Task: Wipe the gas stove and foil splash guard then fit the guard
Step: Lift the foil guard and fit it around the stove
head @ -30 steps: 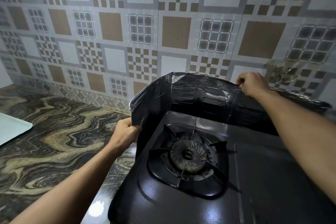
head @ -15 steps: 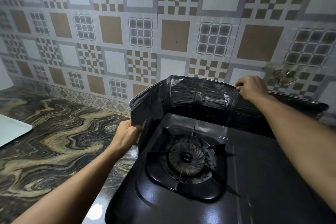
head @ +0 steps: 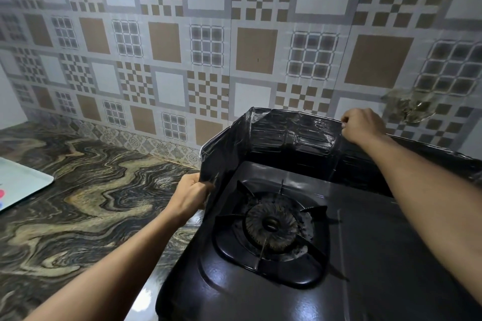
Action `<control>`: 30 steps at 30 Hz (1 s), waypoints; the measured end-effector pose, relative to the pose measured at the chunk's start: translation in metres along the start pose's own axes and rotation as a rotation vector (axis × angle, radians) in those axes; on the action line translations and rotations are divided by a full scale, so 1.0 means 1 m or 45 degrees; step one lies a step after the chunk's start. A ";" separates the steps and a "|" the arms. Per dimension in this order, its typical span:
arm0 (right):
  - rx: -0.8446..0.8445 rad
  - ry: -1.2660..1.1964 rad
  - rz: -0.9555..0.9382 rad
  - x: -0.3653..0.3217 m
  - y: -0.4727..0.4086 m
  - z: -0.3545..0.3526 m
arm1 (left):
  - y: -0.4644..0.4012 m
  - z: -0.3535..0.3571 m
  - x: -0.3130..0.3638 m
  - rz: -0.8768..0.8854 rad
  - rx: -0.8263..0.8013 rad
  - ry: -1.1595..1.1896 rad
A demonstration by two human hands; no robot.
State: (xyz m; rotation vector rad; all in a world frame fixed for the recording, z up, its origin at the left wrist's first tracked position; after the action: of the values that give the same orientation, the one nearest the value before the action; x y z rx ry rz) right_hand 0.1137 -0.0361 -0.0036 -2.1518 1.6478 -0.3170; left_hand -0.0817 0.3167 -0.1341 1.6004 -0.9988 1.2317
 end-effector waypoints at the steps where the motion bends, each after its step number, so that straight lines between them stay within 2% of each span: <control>1: -0.027 0.029 0.011 -0.005 0.000 0.000 | 0.000 0.000 -0.001 -0.003 -0.001 -0.010; 3: -0.011 0.105 -0.028 -0.021 -0.002 -0.003 | -0.001 0.001 -0.003 -0.017 0.002 -0.024; 5: 0.048 0.092 -0.177 -0.052 -0.007 -0.004 | -0.002 0.001 -0.004 -0.026 0.000 -0.010; 8: -0.023 -0.243 -0.508 -0.122 -0.012 -0.001 | -0.003 0.001 -0.006 -0.044 0.010 0.016; 9: -0.049 -0.253 -0.635 -0.147 -0.013 0.003 | -0.003 0.001 -0.006 -0.046 0.010 0.033; 11: -0.050 -0.100 -0.842 -0.187 -0.014 0.015 | -0.004 0.000 -0.008 -0.053 0.015 0.064; 13: -0.077 0.009 -0.932 -0.209 -0.014 0.038 | -0.004 0.000 -0.009 -0.050 0.019 0.083; 17: -0.087 0.044 -1.007 -0.226 -0.007 0.070 | -0.004 -0.001 -0.010 -0.042 0.002 0.116; 20: 0.070 0.022 -1.040 -0.230 -0.001 0.074 | -0.002 -0.002 -0.009 -0.042 0.008 0.137; 25: 0.322 0.050 -0.958 -0.227 -0.001 0.081 | -0.001 -0.001 -0.011 -0.014 0.009 0.119; 30: 0.276 -0.029 -0.985 -0.224 -0.012 0.081 | -0.004 -0.004 -0.014 0.003 0.029 0.078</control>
State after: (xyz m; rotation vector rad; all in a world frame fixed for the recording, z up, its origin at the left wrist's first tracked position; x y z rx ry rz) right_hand 0.0957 0.1963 -0.0555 -2.5054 0.6565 -0.6468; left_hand -0.0813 0.3230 -0.1475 1.5696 -0.9514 1.2905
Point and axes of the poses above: each hand's wrist, its own y-axis away from the middle knuckle, its own z-axis out of the palm, x = y × z, the point moved 6 cm from there along -y, towards the middle knuckle, and after that the axes turned 15 degrees about -z, right-handed, at the moved point
